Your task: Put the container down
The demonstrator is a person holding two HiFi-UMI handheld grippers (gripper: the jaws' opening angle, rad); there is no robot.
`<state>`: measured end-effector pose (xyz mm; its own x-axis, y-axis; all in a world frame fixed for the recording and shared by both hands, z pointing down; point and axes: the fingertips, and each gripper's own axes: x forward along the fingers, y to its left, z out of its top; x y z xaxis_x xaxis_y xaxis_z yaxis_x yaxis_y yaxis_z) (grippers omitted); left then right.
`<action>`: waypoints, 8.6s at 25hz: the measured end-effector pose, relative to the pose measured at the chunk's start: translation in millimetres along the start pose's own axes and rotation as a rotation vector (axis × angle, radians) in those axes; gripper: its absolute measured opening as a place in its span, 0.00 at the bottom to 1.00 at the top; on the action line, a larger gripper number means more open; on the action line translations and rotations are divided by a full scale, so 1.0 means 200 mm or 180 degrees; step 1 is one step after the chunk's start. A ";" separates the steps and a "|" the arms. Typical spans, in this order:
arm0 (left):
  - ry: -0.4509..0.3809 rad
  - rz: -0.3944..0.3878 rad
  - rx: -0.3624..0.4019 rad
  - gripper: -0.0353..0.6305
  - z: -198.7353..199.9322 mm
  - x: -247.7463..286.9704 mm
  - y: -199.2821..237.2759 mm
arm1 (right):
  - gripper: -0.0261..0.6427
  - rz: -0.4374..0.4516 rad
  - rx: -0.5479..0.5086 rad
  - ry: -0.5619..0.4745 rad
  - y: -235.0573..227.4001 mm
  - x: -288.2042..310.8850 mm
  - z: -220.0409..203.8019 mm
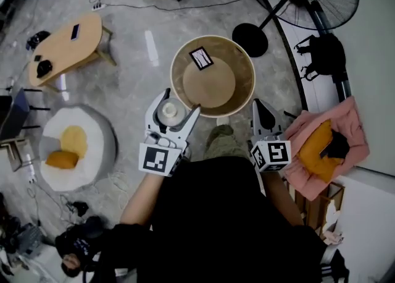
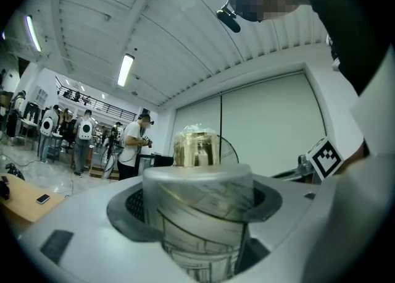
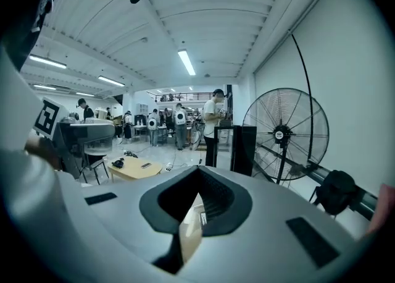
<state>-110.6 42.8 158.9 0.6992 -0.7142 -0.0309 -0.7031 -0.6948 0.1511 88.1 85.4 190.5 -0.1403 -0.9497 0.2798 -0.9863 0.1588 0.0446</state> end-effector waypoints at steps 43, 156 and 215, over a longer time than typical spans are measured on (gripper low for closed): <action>0.0949 0.0239 0.0079 0.58 -2.12 1.27 0.22 | 0.07 0.1255 -0.0033 0.1094 -0.54 1.47 -1.37; 0.2058 -0.0275 0.0452 0.62 -3.30 1.34 0.16 | 0.07 0.0955 0.0252 0.1314 -0.86 1.44 -2.12; 0.0311 0.0706 -0.0057 0.08 -0.07 0.61 0.51 | 0.07 0.0134 -0.0128 -0.0255 -0.56 0.82 0.48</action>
<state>-94.7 -114.5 185.2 0.5376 -0.8372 0.1007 -0.8392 -0.5195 0.1609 168.2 -113.8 139.4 -0.1895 -0.9603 0.2047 -0.9753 0.2081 0.0734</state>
